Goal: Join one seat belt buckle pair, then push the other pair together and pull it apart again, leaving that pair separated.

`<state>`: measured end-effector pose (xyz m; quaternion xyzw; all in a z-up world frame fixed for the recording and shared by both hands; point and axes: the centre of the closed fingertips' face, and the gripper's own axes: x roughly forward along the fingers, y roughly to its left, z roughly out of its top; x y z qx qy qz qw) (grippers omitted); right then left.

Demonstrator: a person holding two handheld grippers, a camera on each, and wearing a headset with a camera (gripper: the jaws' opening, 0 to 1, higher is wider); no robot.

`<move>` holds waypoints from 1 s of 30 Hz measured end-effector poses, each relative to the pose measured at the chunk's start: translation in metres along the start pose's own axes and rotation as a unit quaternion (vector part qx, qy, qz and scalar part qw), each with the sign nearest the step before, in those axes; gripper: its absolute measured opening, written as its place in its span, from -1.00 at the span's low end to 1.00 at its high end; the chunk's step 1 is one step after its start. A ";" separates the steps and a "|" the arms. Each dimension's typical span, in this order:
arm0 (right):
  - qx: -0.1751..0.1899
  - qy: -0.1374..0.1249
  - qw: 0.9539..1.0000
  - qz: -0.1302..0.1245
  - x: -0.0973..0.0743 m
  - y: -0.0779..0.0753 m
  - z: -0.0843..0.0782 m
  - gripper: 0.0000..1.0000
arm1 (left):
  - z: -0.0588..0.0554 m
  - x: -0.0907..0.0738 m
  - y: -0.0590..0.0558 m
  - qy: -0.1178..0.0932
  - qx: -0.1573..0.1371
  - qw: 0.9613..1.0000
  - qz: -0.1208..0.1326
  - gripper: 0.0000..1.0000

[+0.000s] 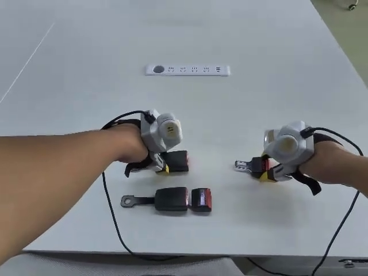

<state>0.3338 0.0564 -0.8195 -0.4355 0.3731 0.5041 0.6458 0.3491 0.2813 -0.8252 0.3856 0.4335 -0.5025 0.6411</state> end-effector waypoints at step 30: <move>0.220 -0.188 0.953 -0.095 -0.056 0.054 0.033 0.76 | -0.078 -0.101 -0.064 -0.169 -0.169 0.963 0.127 0.50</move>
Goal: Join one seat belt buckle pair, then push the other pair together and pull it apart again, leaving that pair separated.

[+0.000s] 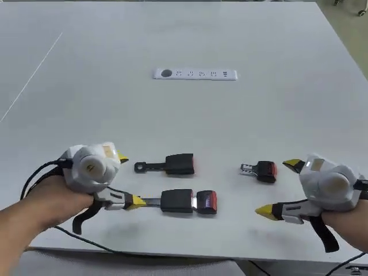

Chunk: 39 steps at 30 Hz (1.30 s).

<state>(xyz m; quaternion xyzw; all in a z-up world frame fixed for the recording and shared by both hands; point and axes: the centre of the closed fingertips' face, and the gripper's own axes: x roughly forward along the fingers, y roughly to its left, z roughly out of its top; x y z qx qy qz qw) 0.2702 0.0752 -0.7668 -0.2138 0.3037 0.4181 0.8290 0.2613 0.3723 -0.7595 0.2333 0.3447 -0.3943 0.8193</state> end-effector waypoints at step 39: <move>0.105 0.016 0.993 -0.047 -0.018 0.012 -0.023 0.99 | -0.040 -0.044 0.002 -0.044 -0.096 0.993 0.053 1.00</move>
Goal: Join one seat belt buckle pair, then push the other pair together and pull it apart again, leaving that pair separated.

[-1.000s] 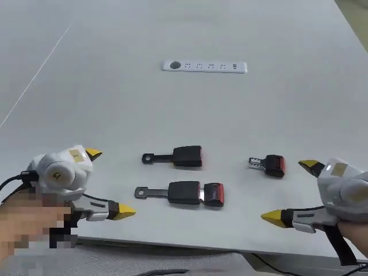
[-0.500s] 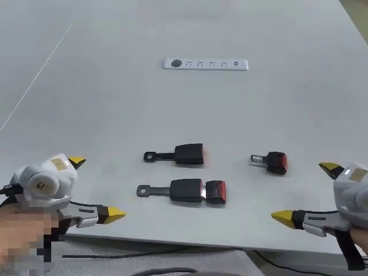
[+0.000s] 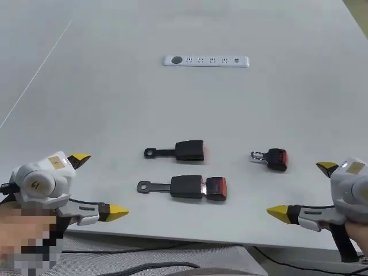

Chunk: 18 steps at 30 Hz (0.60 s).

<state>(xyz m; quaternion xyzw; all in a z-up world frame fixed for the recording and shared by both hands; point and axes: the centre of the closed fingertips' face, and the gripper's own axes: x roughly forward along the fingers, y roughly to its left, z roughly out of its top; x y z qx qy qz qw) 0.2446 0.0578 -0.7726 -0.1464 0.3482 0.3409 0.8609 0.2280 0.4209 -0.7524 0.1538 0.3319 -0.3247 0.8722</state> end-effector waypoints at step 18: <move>0.002 -0.014 1.000 -0.011 -0.013 0.007 0.028 0.96 | -0.011 0.001 -0.004 0.016 -0.020 0.999 -0.026 1.00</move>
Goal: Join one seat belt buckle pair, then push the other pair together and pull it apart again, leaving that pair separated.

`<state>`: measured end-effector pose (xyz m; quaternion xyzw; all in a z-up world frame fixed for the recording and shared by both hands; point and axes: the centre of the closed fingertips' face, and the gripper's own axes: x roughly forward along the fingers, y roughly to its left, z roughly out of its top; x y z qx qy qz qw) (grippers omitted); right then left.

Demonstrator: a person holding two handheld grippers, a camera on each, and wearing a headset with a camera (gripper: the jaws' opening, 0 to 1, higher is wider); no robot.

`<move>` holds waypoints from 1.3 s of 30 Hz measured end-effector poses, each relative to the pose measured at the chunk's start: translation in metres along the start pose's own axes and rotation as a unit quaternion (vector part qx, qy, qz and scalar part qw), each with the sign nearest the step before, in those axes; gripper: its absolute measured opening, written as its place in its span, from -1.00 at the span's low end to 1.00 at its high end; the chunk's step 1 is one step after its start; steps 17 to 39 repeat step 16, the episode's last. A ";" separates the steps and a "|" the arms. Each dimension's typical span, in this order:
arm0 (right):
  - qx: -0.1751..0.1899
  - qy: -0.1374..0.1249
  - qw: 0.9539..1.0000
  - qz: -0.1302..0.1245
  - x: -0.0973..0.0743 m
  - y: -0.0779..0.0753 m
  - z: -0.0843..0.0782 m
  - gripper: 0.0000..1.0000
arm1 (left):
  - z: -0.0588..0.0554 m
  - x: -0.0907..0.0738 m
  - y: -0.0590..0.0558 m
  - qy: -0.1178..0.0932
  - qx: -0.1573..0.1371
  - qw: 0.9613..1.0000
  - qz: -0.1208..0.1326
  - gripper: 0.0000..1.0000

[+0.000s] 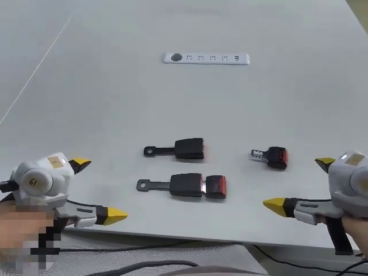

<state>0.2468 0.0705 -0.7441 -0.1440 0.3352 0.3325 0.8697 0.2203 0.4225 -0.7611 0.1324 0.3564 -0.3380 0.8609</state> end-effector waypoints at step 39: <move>0.000 0.024 1.000 0.006 -0.005 0.005 -0.002 0.99 | 0.017 -0.006 0.007 -0.034 -0.016 0.999 0.015 1.00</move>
